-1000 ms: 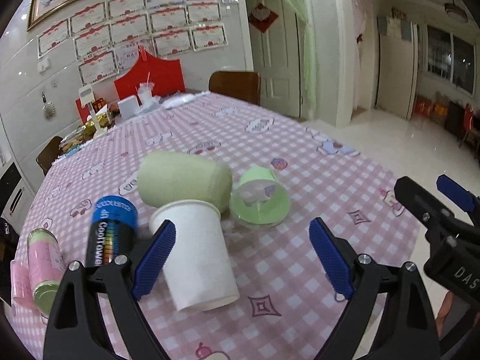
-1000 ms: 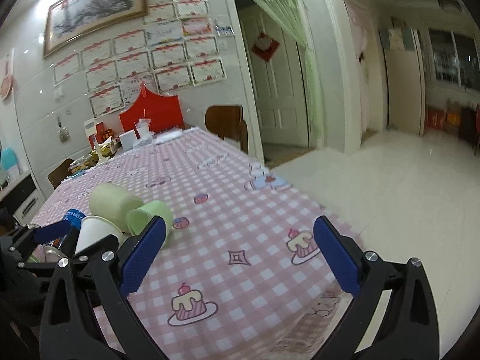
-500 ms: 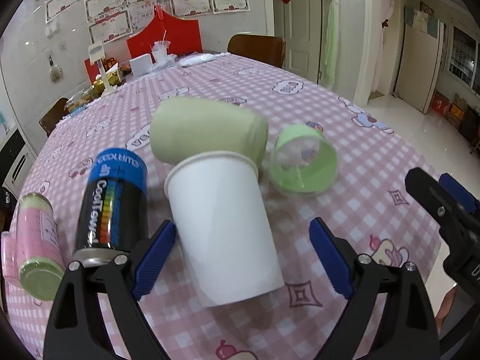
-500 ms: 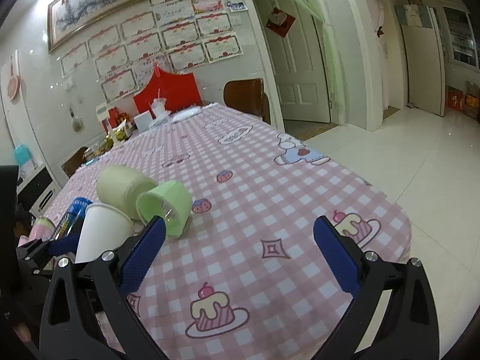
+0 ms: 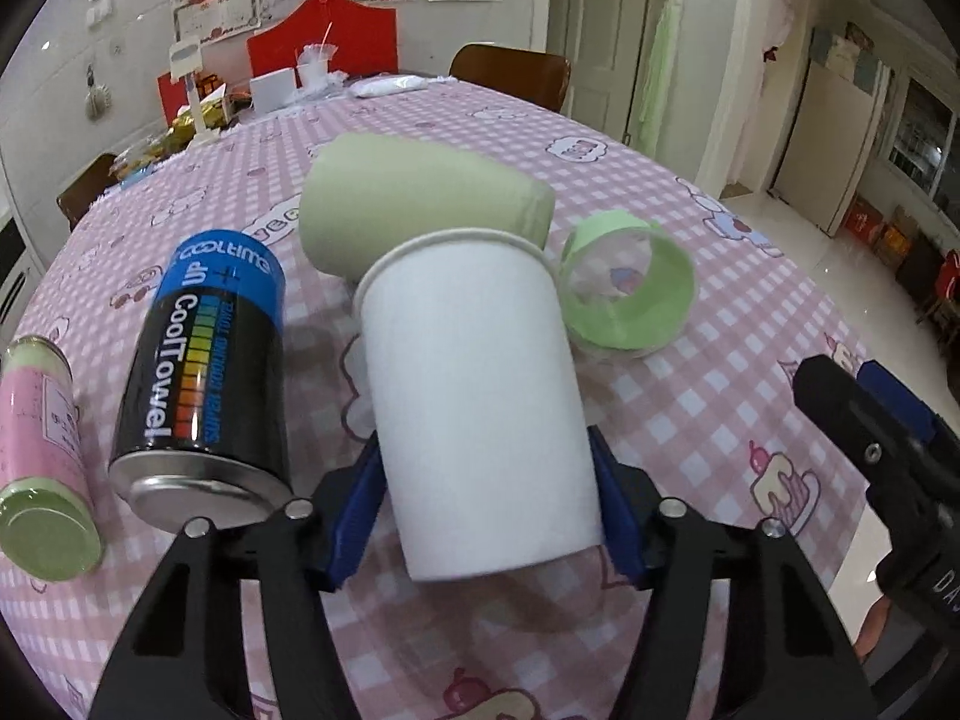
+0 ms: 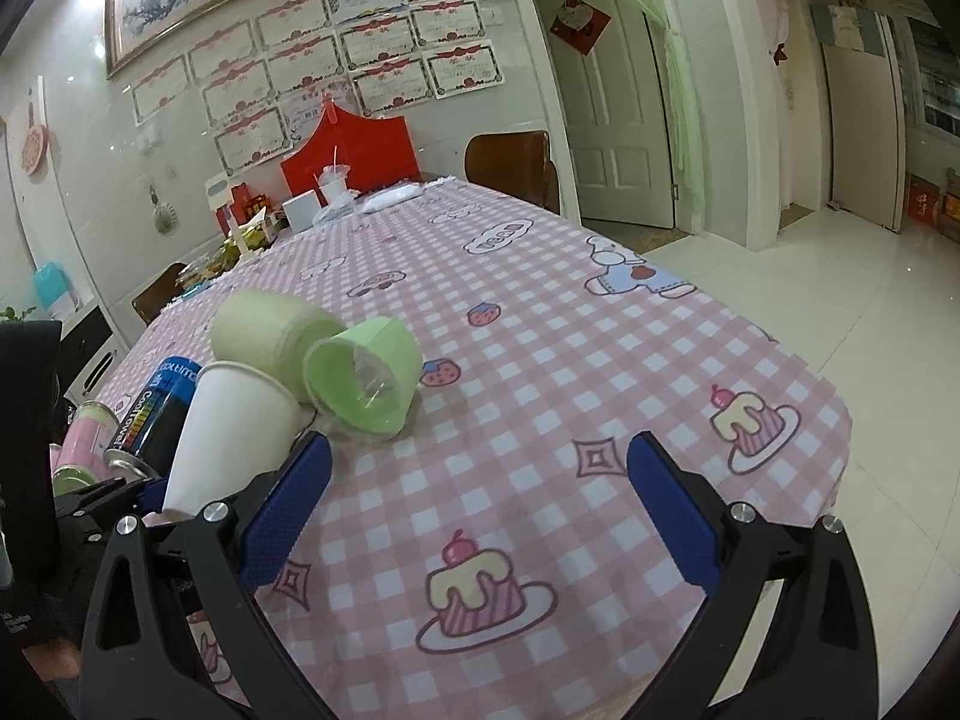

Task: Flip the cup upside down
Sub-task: 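Lift the white cup with the left tool while the right tool closes on it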

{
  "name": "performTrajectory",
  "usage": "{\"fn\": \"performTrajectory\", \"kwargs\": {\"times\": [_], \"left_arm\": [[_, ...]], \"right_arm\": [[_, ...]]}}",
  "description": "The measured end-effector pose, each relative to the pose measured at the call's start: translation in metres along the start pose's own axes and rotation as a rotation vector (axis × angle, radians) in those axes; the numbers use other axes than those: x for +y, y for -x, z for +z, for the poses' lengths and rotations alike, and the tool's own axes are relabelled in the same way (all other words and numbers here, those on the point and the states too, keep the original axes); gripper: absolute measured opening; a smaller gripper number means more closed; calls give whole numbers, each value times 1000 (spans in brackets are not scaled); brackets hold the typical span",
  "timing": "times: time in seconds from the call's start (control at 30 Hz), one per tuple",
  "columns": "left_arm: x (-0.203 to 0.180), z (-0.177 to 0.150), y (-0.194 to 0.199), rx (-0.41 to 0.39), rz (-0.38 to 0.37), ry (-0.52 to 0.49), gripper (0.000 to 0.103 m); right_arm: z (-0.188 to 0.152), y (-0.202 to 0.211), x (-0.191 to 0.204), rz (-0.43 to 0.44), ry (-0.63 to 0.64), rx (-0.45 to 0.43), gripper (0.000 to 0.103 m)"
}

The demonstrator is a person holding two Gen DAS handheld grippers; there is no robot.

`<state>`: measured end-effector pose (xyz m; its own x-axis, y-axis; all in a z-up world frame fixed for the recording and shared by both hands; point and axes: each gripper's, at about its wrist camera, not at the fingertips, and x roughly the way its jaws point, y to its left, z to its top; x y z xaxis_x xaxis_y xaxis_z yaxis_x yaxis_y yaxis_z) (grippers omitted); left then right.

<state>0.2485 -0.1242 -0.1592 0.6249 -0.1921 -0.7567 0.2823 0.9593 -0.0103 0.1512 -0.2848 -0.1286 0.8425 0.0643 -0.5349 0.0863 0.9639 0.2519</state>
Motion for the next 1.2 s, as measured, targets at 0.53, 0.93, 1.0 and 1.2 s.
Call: {"fn": "performTrajectory", "kwargs": {"times": [0.53, 0.93, 1.0, 1.2], "left_arm": [[29, -57, 59, -49, -120, -98, 60], [51, -82, 81, -70, -143, -108, 60], [56, -82, 81, -74, -159, -91, 60], [63, -85, 85, -90, -150, -60, 71]], "right_arm": [[-19, 3, 47, 174, -98, 167, 95], [-26, 18, 91, 188, -45, 159, 95], [-26, 16, 92, 201, -59, 176, 95], [-27, 12, 98, 258, -98, 221, 95]]}}
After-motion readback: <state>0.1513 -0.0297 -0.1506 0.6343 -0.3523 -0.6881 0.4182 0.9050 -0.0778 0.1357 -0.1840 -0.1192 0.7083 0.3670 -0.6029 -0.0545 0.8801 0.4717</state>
